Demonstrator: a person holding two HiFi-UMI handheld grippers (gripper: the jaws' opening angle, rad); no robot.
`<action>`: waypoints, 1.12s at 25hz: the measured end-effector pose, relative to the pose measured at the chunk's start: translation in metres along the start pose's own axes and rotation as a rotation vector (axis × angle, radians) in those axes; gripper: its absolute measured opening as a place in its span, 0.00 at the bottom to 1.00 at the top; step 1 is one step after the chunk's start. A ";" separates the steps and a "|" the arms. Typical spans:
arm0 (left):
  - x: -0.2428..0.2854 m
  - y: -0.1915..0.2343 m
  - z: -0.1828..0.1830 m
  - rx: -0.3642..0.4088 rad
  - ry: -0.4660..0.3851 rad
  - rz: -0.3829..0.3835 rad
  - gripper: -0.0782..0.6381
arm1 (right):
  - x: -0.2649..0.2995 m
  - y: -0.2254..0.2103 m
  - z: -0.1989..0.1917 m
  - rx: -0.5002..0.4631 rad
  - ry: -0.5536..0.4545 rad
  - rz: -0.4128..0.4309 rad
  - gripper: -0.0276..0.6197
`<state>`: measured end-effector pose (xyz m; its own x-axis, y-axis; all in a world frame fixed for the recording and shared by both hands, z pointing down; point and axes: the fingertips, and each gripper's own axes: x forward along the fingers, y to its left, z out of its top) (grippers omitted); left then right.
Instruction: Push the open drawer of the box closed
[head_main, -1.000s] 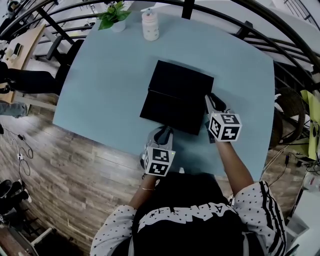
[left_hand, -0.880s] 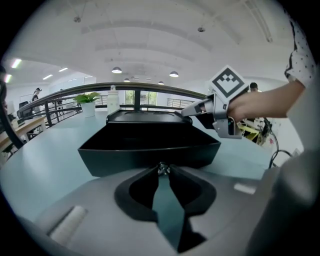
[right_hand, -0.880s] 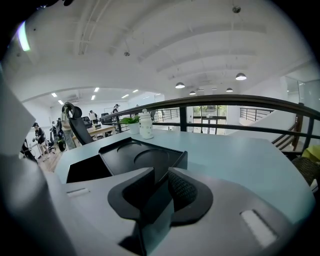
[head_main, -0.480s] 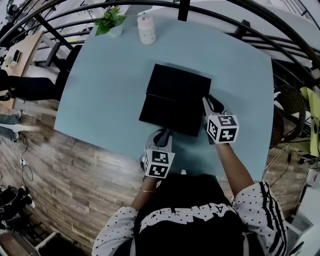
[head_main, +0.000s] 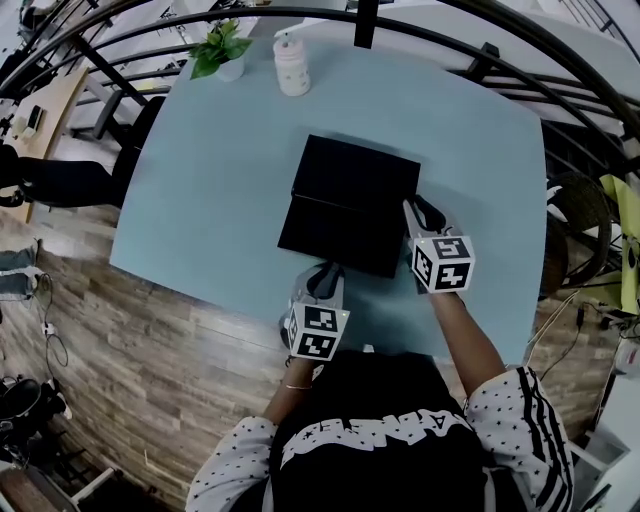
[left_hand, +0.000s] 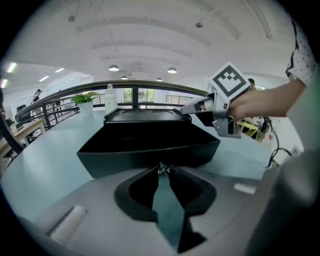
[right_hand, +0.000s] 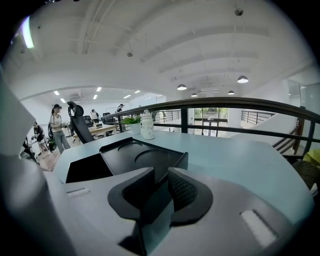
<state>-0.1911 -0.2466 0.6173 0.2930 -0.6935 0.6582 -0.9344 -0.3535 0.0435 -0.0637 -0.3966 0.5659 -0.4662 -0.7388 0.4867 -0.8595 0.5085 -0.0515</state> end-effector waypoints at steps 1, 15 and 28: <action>0.000 0.000 0.000 0.000 0.000 -0.002 0.11 | 0.000 0.000 0.000 -0.001 0.000 -0.001 0.15; 0.006 0.001 0.004 0.003 -0.005 -0.018 0.11 | 0.000 -0.001 0.000 -0.010 -0.005 0.000 0.15; 0.013 0.000 0.011 0.006 0.005 -0.031 0.11 | -0.002 0.000 0.001 -0.024 -0.003 0.006 0.15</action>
<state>-0.1853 -0.2626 0.6180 0.3210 -0.6787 0.6605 -0.9235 -0.3789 0.0596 -0.0626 -0.3957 0.5644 -0.4716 -0.7372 0.4840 -0.8517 0.5230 -0.0332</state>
